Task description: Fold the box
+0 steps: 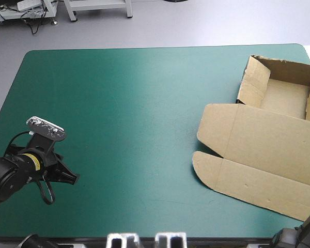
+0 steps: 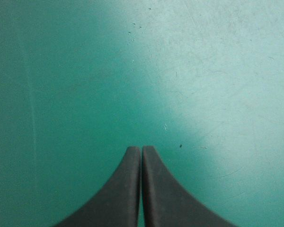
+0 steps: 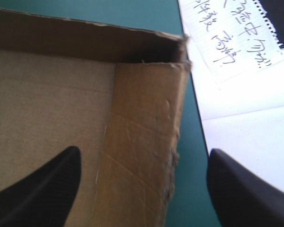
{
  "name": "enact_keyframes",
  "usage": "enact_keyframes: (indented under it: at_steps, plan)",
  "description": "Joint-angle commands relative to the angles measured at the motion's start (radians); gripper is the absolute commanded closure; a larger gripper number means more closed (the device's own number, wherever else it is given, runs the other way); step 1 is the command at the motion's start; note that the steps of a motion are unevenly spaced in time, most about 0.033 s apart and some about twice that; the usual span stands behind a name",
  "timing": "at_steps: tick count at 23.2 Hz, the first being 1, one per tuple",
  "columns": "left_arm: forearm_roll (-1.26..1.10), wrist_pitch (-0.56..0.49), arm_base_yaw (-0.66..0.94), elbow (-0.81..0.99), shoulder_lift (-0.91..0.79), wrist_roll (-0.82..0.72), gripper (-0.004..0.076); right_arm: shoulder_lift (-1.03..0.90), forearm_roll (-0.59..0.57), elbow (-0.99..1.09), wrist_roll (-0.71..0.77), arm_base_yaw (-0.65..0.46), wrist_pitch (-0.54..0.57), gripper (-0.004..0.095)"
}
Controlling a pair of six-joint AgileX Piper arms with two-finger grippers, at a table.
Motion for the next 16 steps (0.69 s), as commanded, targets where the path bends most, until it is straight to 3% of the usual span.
enact_keyframes:
  at_steps: [1, 5, 7, 8, 11, 16]
  plan:
    - [0.0, -0.012, -0.007, -0.026, -0.004, -0.009, 0.073, -0.066, 0.018, -0.041, 0.039, -0.026, -0.041, 0.007]
    - [0.0, -0.014, -0.007, -0.026, -0.004, -0.009, 0.073, -0.083, 0.143, -0.131, 0.028, -0.028, 0.065, 0.0115]
    - [0.0, -0.02, -0.007, -0.026, -0.004, -0.009, 0.073, -0.127, 0.277, -0.145, 0.005, -0.028, 0.088, 0.0224]
    - [0.0, -0.037, -0.007, -0.026, -0.004, -0.009, 0.073, -0.158, 0.359, -0.145, -0.038, -0.02, 0.088, 0.0317]
    - [0.0, -0.071, -0.007, -0.026, -0.004, -0.009, 0.073, -0.22, 0.444, -0.145, -0.08, 0.024, 0.088, 0.057]
    - [0.006, -0.115, -0.007, -0.026, -0.004, -0.009, 0.073, -0.302, 0.465, -0.145, -0.156, 0.166, 0.088, 0.0914]
